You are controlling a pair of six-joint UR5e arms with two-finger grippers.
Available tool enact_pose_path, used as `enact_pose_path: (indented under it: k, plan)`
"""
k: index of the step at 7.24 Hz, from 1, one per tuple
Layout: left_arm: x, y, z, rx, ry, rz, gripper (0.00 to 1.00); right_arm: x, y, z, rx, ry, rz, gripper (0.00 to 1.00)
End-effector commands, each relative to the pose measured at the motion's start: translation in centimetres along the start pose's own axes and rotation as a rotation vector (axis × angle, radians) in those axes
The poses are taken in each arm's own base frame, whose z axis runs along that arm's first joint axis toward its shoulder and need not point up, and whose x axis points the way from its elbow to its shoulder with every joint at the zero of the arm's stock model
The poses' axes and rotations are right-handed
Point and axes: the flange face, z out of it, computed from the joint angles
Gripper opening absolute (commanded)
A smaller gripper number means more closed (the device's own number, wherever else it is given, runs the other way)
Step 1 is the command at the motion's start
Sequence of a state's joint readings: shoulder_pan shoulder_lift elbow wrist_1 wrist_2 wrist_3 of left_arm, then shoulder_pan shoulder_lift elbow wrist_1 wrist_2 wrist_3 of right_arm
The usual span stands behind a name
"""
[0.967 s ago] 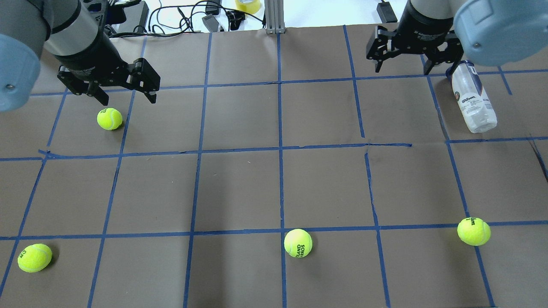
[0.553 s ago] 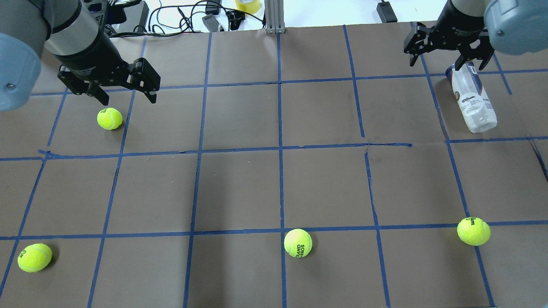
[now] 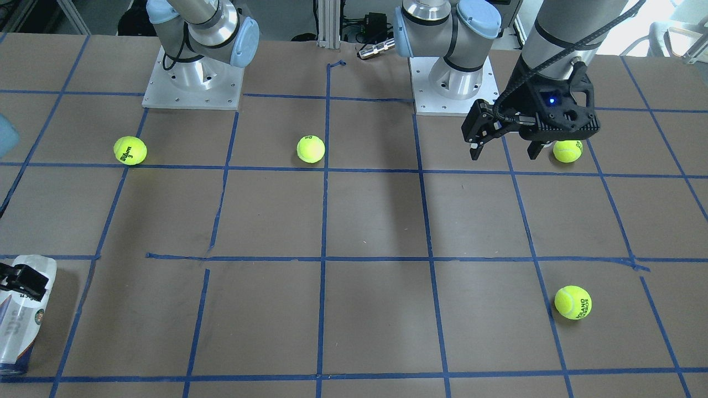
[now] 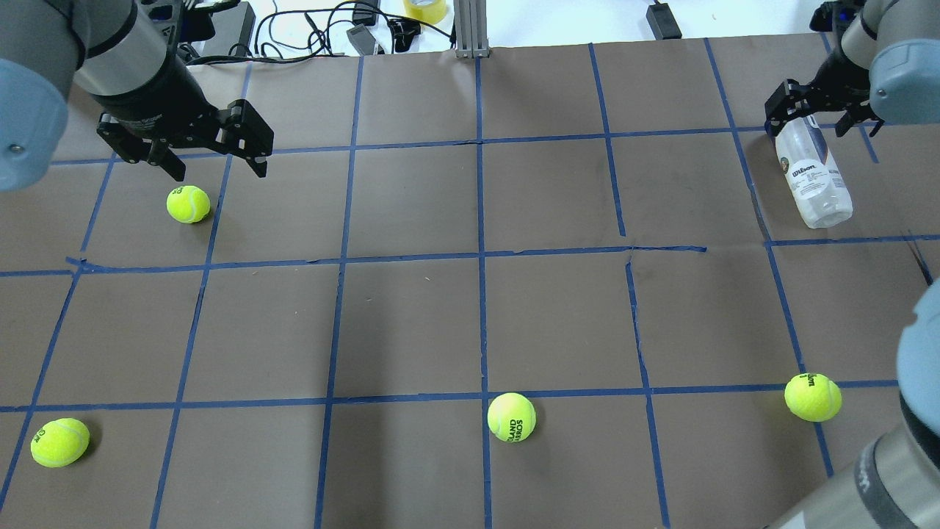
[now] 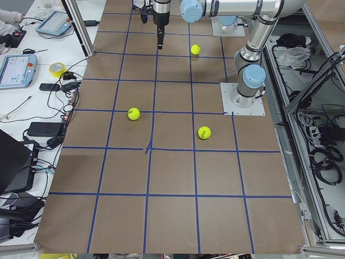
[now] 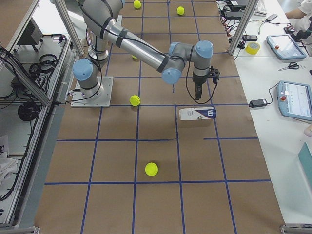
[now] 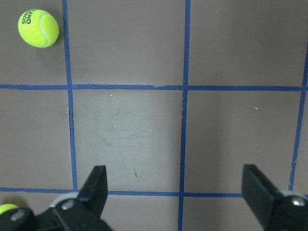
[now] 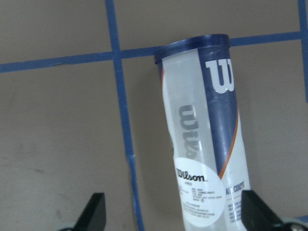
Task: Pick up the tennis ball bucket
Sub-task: 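Move the right gripper down around the upright Wilson tennis ball tube, then close the right gripper on the tube and lift it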
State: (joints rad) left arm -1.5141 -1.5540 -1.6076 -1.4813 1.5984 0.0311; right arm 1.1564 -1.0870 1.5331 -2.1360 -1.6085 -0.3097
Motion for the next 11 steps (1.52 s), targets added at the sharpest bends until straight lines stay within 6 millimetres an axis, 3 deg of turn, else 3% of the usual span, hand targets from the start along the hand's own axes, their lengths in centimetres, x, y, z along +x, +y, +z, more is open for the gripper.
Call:
enact_pose_path:
  k: [1,2,5,6,8,9,11]
  plan:
    - [0.0,0.0,0.0,0.001,0.0,0.001,1.0,4.2,-0.8,6.5,-0.009,-0.002,-0.05,1.0]
    - [0.0,0.0,0.0,0.001,0.0,0.001,1.0,4.2,-0.8,6.8,-0.011,-0.006,-0.078,1.0]
    - [0.0,0.0,0.0,0.003,0.0,0.001,1.0,3.8,-0.8,10.8,-0.055,-0.045,-0.126,1.0]
    - [0.0,0.0,-0.1,0.004,0.0,0.001,1.0,3.8,-0.7,11.2,-0.061,-0.047,-0.128,1.0]
    - [0.0,0.0,0.0,0.003,0.0,0.001,1.0,3.8,-0.5,11.3,-0.078,-0.044,-0.124,0.93]
    - [0.0,0.0,0.0,0.001,0.0,0.001,1.0,3.4,-0.6,10.9,-0.074,-0.041,-0.123,0.74]
    - [0.0,0.0,0.0,0.003,0.0,0.001,1.0,3.3,-0.9,10.3,-0.065,-0.037,-0.119,0.73]
